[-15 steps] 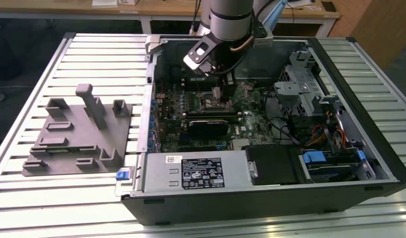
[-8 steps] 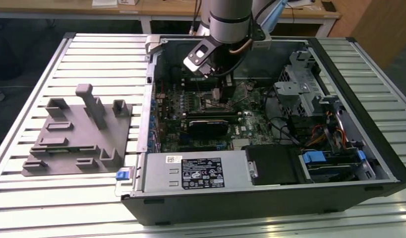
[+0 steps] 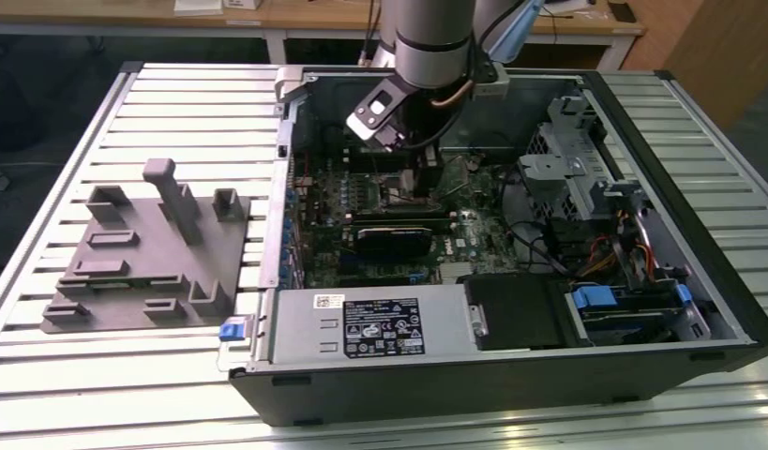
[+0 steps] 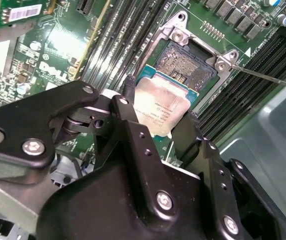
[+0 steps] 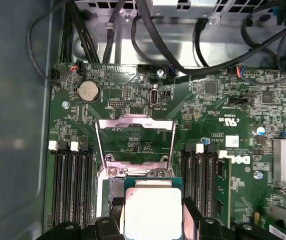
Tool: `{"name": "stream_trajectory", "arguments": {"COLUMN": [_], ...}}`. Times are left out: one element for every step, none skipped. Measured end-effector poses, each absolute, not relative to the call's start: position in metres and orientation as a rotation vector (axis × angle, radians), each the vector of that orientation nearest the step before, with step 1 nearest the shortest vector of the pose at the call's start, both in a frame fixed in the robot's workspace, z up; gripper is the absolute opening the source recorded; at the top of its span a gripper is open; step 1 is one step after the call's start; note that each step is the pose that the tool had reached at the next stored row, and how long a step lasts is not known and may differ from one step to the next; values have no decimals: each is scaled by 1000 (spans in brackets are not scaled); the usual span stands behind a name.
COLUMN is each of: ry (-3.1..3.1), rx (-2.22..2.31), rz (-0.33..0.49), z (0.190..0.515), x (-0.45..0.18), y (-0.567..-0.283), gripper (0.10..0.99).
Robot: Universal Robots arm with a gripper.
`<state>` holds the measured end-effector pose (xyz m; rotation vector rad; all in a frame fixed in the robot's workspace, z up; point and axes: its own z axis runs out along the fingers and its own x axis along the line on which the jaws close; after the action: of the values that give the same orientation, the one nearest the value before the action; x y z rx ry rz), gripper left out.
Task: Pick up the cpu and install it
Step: 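Place the cpu into insertion slot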
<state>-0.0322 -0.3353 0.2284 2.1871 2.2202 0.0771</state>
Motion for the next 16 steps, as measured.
{"name": "stream_trajectory", "arguments": {"ry": [2222, 2223, 2224, 2225, 2225, 2226, 2226, 2226, 2227, 2227, 2227, 2227, 2227, 2227, 2228, 2228], "rx": [2186, 2184, 2184, 2183, 2183, 2183, 2183, 2184, 2184, 2184, 2184, 2184, 2184, 2184, 2184, 2184], "rz": [77, 77, 77, 76, 75, 75, 75, 74, 74, 74, 74, 73, 73, 73, 72, 72], "z": [227, 226, 225, 224, 223, 222, 221, 220, 219, 218, 217, 216, 215, 213, 213, 212], "x": [-32, -33, -33, -33, -33, -33, -34, -34, -34, -34, -35, -35, -35, -36, -36, -37], "y": [-335, -334, -334, -333, -332, -331, -330, -329, -328, -327, -327, -327, -326, -326, -326, -326], "gripper": [541, 541, 541, 541, 541, 541, 541, 541, 541, 541, 541, 541, 541, 541, 541, 541]}}
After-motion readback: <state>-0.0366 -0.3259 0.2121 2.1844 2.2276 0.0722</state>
